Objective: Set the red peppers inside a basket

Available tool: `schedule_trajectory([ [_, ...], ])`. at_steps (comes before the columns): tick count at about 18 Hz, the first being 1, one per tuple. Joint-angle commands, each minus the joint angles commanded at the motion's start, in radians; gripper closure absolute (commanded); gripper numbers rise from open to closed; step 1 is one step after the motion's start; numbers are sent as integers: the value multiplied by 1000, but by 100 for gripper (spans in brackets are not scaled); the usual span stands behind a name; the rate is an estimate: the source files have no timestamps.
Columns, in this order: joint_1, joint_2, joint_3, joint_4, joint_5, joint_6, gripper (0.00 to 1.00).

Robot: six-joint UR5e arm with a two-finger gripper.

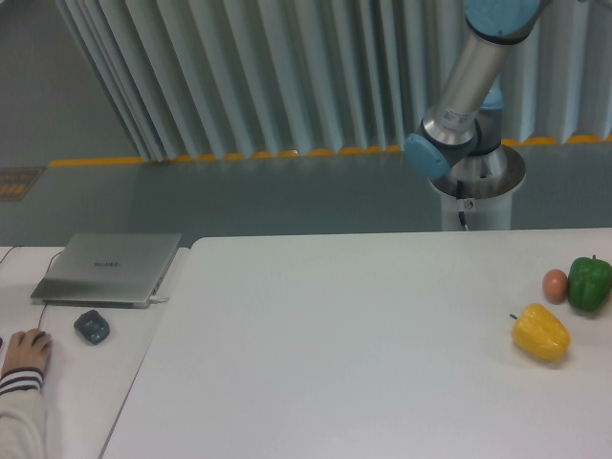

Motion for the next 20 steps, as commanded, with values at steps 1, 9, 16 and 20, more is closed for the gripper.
schedule_trajectory([
  [1, -2, 3, 0, -2, 0, -2, 0],
  [9, -176, 124, -8, -75, 48, -86, 0],
  [16, -340, 161, 0, -112, 124, -213, 0],
  [20, -405, 150, 0, -123, 169, -273, 0],
])
